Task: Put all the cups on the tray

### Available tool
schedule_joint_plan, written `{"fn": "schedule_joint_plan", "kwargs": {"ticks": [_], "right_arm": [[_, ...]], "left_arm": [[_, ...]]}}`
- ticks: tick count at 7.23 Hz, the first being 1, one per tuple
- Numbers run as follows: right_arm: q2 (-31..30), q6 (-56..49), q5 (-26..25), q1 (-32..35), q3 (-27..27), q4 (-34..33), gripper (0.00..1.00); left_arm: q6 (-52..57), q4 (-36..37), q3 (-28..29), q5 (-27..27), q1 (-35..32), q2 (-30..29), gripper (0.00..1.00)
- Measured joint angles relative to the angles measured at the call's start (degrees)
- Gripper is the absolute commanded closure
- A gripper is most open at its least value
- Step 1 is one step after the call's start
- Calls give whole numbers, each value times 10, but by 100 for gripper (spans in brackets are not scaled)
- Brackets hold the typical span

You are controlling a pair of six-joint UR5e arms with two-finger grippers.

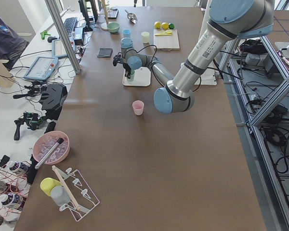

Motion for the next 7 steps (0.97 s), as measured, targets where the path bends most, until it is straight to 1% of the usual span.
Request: {"fn": "schedule_joint_plan", "kwargs": {"ticks": [2, 4, 5, 6, 7], "right_arm": [[6, 1, 0, -7, -4, 0, 0], [34, 11, 0, -14, -19, -5, 0], [55, 21, 0, -19, -37, -7, 0], [79, 26, -2, -33, -63, -7, 0], [108, 34, -7, -56, -92, -6, 0]], "left_arm": [[3, -2, 1, 1, 0, -10, 1], [8, 3, -9, -5, -32, -20, 1], [25, 11, -14, -13, -59, -17, 1], [64, 18, -16, -23, -90, -6, 1], [105, 21, -20, -34, -115, 11, 1]]}}
